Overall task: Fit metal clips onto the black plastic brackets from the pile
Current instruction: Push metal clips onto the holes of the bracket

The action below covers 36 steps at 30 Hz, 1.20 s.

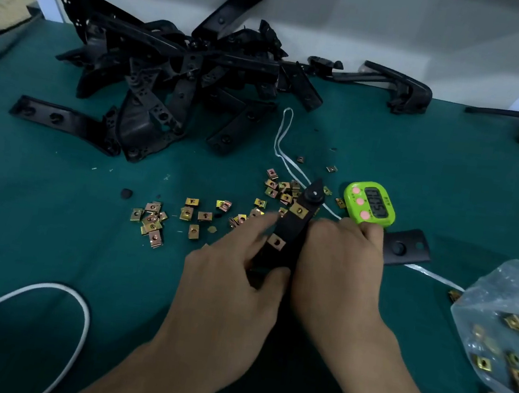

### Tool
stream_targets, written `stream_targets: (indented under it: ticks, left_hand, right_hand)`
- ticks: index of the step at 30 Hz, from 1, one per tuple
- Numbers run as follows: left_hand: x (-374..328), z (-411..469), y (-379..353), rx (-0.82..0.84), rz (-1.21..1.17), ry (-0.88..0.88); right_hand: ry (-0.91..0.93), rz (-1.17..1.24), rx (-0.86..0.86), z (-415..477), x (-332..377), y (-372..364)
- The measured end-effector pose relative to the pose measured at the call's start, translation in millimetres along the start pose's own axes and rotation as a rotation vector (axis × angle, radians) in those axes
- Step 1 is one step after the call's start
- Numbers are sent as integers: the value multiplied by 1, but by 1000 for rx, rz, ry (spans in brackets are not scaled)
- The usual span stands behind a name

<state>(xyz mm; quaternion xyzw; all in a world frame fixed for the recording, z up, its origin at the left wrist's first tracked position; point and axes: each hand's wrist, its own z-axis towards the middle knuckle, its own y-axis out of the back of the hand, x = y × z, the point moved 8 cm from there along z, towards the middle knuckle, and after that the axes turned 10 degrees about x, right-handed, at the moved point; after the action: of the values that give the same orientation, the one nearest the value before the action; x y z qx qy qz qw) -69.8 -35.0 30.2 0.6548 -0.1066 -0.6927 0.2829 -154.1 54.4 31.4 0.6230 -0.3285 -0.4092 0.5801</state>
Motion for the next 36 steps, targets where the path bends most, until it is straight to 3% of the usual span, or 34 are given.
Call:
stream_targets:
  ticks: [5,10,22,31,36]
  left_hand:
    - [-1,0,14,-144,138,11]
    - [0,-2,22,-250,129,-21]
    - [19,16,15,-69,39,-2]
    - [24,22,28,-106,-6,-27]
    - [32,26,39,-133,-126,41]
  right_hand:
    - [-8,5,47,3,-4,-3]
    - [9,96,111,1,7,-6]
    - [0,96,113,-3,5,-3]
    - [109,250,39,-6,3,13]
    - [97,303,120,-11,-32,32]
